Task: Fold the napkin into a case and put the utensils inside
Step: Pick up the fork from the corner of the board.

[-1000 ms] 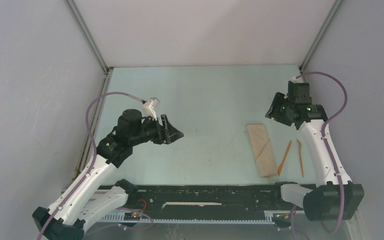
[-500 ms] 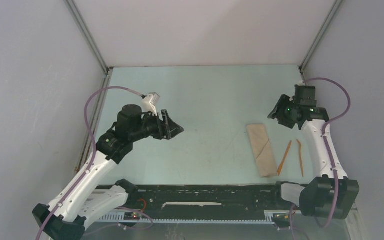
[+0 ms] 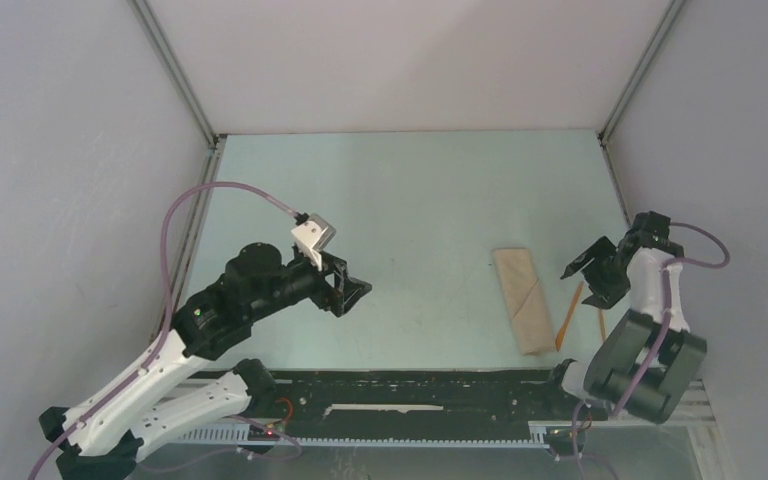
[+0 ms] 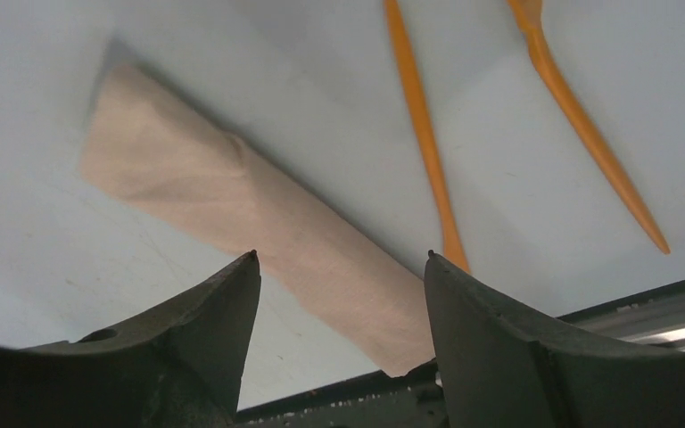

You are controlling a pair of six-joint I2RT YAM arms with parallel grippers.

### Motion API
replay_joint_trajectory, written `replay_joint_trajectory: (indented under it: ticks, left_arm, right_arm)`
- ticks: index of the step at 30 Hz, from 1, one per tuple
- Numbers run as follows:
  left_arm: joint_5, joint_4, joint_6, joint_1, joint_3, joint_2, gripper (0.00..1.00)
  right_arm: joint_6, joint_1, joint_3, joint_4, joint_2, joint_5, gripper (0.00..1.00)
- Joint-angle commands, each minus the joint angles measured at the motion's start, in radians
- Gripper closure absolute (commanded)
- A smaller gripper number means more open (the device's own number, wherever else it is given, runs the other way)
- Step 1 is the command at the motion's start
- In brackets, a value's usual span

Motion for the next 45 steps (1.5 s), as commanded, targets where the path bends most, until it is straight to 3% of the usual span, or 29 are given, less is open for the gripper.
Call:
replay_joint_trajectory:
  ticks: [1,5,11,14,18,23,32,38,45]
  left_arm:
    - [-0.200,0.001,0.090,-0.047,-0.029,-0.042,0.18]
    - [-0.213,0.008,0.092,-0.063,-0.057,-0.056,0.17]
    - [-0.261,0.012,0.116,-0.081,-0.070,-0.052,0.13]
    - [-0.289,0.014,0.122,-0.096,-0.079,-0.051,0.10]
    - [-0.325,0.014,0.130,-0.118,-0.083,-0.055,0.08]
    - [-0.322,0.015,0.131,-0.130,-0.087,-0.059,0.07]
    - [-0.341,0.012,0.134,-0.131,-0.086,-0.049,0.07]
    - [-0.341,0.010,0.135,-0.130,-0.086,-0.044,0.08]
    - [-0.341,0.010,0.136,-0.130,-0.086,-0.038,0.08]
  right_arm:
    - [-0.039,-0.031,0.054,-0.086,0.146,0.036,0.27]
    - [-0.075,-0.075,0.119,-0.054,0.203,0.095,0.29]
    - [-0.251,-0.084,0.353,-0.145,0.392,0.322,0.29]
    - [-0.381,-0.074,0.361,-0.108,0.377,0.231,0.29]
    - [-0.499,-0.051,0.363,-0.095,0.383,0.287,0.29]
    - [-0.613,-0.077,0.376,-0.073,0.436,0.237,0.38]
    - [-0.716,-0.095,0.403,-0.084,0.512,0.031,0.55]
    - [-0.739,-0.083,0.393,-0.088,0.541,0.056,0.54]
    - [-0.755,-0.069,0.390,-0.092,0.587,0.065,0.59]
